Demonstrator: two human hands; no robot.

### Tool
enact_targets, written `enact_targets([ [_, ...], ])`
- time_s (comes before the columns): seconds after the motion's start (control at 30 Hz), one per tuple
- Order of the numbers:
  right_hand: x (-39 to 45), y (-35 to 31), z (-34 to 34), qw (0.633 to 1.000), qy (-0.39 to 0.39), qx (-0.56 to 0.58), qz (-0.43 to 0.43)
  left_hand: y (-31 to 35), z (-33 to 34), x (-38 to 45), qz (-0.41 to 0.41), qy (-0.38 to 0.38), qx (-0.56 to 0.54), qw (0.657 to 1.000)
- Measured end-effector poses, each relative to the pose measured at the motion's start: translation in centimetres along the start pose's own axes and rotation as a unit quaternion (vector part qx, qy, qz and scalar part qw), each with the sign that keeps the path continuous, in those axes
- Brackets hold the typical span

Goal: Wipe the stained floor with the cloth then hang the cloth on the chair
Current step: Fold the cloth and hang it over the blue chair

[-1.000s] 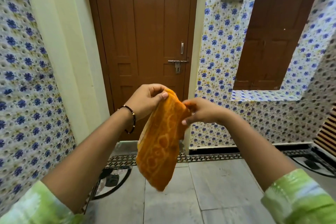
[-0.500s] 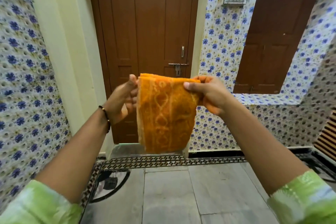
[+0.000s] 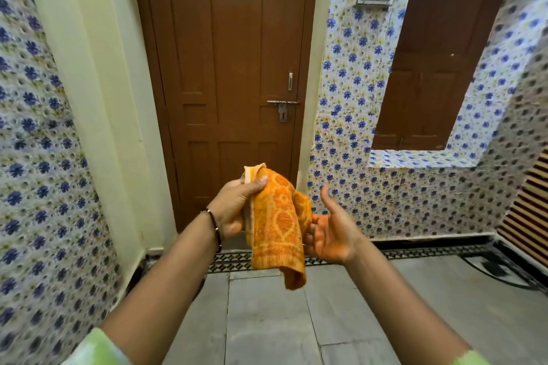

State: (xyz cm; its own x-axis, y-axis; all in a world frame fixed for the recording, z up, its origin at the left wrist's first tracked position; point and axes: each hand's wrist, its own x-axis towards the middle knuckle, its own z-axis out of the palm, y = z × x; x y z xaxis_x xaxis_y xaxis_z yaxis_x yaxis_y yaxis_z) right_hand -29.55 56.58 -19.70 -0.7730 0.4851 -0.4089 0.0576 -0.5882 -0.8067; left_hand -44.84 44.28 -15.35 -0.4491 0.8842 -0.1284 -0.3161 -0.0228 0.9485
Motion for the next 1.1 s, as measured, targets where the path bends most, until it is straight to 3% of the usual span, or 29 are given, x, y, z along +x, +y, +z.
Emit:
enact_targets([
  [0.13,-0.5,-1.6,0.0,0.994,0.071,-0.044,-0.069,0.1,-1.1,-0.5,-0.027,-0.029,0.090,0.995],
  [0.3,-1.8,-3.4,-0.2,0.985,0.043,-0.140,-0.091,1.1,-2.8,-0.3,-0.044,-0.015,0.153,0.987],
  [0.43,-1.9,-3.8,1.2,0.947,0.138,-0.201,-0.207,0.5,-3.2,0.0,0.043,0.085,0.234,0.968],
  [0.57,-2.7,-3.9,1.7,0.927,0.054,-0.258,-0.267,0.5,-3.4,-0.8,0.156,0.045,0.278,0.947],
  [0.63,-2.8,-3.8,1.7,0.868,0.098,-0.394,-0.287,0.8,-3.6,-1.1,0.155,0.034,0.327,0.932],
  [0.73,-3.1,-3.3,2.0,0.731,0.191,-0.547,-0.362,0.7,-3.5,-1.1,0.173,0.087,0.498,0.845],
  [0.8,-3.3,-2.7,1.8,0.702,0.185,-0.545,-0.420,0.7,-3.2,-1.4,0.217,0.134,0.538,0.804],
  [0.83,-3.2,-2.4,1.5,0.712,0.177,-0.523,-0.434,0.7,-3.2,-1.4,0.241,0.151,0.535,0.796],
  [0.9,-3.7,-2.0,1.3,0.804,0.145,-0.392,-0.423,0.7,-3.5,-1.4,0.273,0.161,0.502,0.804],
  [0.97,-4.4,-1.6,1.5,0.890,0.096,-0.215,-0.390,0.8,-3.3,-1.4,0.274,0.105,0.428,0.855],
  [1.03,-4.8,-1.0,1.6,0.911,0.099,-0.134,-0.378,0.7,-2.5,-1.6,0.247,0.027,0.318,0.915],
  [1.1,-4.8,0.1,1.7,0.916,0.135,-0.110,-0.361,0.3,-1.4,-1.6,0.214,-0.002,0.207,0.955],
])
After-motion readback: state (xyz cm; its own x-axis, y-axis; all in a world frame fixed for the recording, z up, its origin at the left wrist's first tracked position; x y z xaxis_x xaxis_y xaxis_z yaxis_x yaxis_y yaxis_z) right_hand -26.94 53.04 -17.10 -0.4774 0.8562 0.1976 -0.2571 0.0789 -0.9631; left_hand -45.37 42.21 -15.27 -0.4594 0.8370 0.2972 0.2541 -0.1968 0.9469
